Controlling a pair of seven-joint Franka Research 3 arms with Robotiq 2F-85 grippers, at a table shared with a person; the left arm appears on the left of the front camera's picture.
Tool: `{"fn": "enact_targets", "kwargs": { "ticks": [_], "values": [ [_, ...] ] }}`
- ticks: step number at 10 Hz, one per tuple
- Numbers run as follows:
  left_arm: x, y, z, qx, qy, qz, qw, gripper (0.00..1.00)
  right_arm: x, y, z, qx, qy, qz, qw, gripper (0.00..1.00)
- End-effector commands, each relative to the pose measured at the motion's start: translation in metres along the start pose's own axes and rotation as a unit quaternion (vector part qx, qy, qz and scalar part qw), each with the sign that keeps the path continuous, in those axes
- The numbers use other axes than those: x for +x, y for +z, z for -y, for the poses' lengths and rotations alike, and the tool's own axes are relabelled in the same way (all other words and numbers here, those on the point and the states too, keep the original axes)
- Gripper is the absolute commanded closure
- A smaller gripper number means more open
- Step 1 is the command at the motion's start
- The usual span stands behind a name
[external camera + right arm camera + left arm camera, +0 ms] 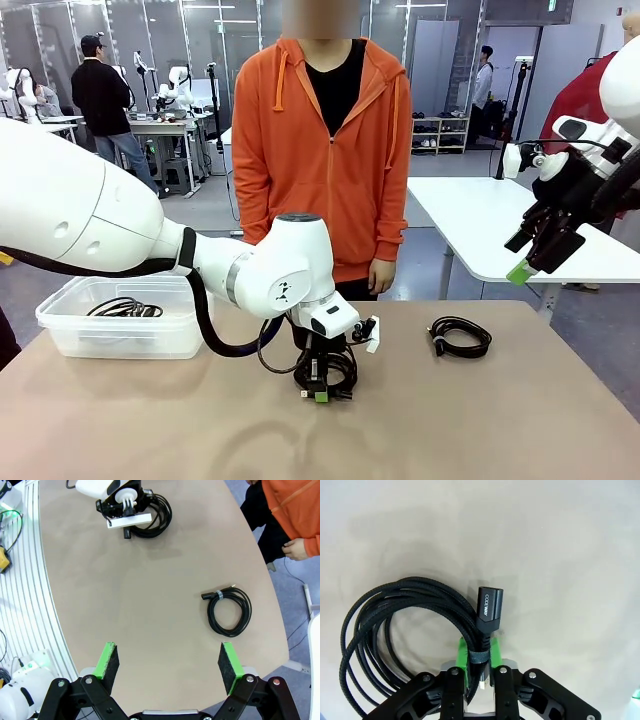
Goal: Organize and store the cables.
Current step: Place the USB Extension Cable into the Organizing box.
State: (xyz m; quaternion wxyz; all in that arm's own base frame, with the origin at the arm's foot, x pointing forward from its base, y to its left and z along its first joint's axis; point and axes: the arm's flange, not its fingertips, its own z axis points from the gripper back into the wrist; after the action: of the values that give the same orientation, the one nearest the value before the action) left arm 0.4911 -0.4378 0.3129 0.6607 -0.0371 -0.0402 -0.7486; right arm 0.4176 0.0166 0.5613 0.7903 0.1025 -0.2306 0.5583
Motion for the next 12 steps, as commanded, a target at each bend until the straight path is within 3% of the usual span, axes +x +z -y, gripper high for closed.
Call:
{"fn": "enact_targets", "kwargs": {
  "ticks": [1, 3, 4, 7, 9, 10, 12],
  "values": [
    [-0.003, 0.012, 0.005, -0.001, 0.005, 0.006, 1.0, 1.0, 0.0, 0.0, 0.0, 0.0, -0.002, 0.0, 1.0, 0.0],
    [-0.005, 0.048, 0.011, -0.015, -0.006, 0.007, 1.0, 1.0, 0.0, 0.0, 0.0, 0.0, -0.002, 0.0, 1.0, 0.0],
    [-0.007, 0.075, 0.015, -0.03, -0.013, 0.007, 0.999, 0.86, 0.0, 0.0, 0.0, 0.0, -0.002, 0.0, 1.0, 0.0],
    [-0.008, 0.127, 0.023, -0.004, -0.036, -0.013, 0.999, 0.86, 0.0, 0.0, 0.0, 0.0, -0.002, 0.0, 1.0, 0.0],
    [-0.003, 0.135, 0.019, 0.013, -0.058, -0.005, 0.998, 0.86, 0.0, 0.0, 0.0, 0.0, -0.002, 0.0, 1.0, 0.0],
    [-0.003, 0.134, 0.023, 0.008, -0.028, -0.013, 0.999, 0.86, 0.0, 0.0, 0.0, 0.0, -0.002, 0.0, 1.0, 0.0],
    [-0.003, 0.134, 0.023, 0.008, -0.028, -0.013, 0.999, 0.86, 0.0, 0.0, 0.0, 0.0, -0.002, 0.0, 1.0, 0.0]
  ]
}}
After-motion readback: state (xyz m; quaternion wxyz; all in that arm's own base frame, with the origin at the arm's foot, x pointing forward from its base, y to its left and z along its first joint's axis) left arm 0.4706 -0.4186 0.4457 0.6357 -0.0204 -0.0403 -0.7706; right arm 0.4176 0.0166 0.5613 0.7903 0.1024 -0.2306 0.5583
